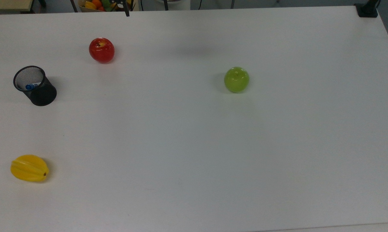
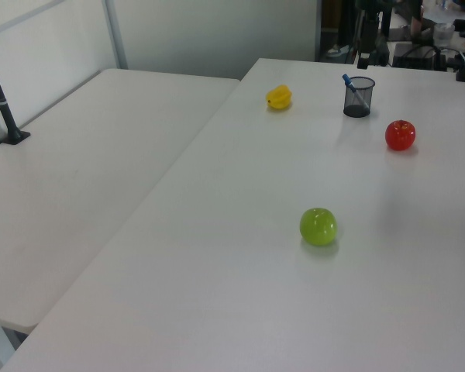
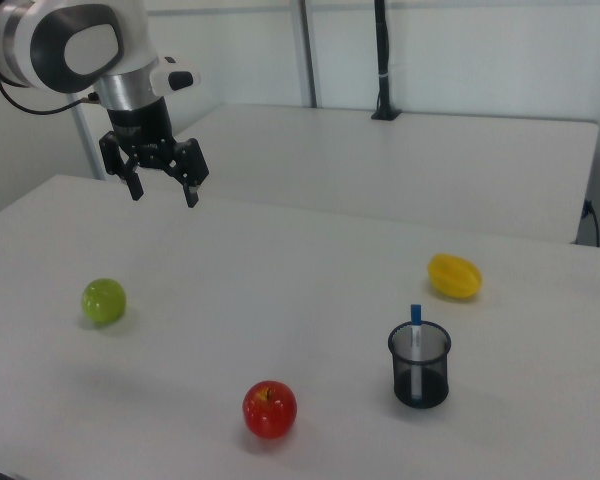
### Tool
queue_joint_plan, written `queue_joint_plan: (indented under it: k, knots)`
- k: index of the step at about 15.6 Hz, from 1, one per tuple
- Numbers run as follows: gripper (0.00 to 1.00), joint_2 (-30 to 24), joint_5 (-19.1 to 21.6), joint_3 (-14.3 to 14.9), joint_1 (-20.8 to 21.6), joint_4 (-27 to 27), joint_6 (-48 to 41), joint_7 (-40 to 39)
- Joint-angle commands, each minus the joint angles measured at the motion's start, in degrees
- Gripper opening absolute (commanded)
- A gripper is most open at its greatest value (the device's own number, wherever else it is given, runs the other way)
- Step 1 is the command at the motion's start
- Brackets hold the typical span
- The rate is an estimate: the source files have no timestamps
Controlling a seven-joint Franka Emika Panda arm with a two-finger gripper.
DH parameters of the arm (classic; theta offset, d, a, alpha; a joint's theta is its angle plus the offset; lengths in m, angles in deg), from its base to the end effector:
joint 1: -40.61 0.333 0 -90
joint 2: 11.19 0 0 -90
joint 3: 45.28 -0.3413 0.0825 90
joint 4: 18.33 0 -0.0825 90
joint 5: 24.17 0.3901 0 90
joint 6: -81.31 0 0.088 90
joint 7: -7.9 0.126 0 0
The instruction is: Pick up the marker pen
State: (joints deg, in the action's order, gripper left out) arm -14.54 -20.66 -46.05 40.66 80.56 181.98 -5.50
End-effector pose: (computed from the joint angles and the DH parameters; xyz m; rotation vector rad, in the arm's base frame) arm 0.5574 0.0148 0.6056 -3.0662 -0.3690 -0.1477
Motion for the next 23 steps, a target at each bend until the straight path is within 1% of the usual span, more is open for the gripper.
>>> queue_joint_plan:
  k: [1, 18, 23]
  knots:
    - [1.00, -0.96, -0.70, 0.94, 0.83, 0.52, -0.73, -1.19]
    - [1.00, -0.69, -0.70, 1.03, 0.22, 0.52, -0.55, -2.06]
    - [1.00, -0.61, -0.79, 1.12, -0.57, 0.08, -0.20, -2.24]
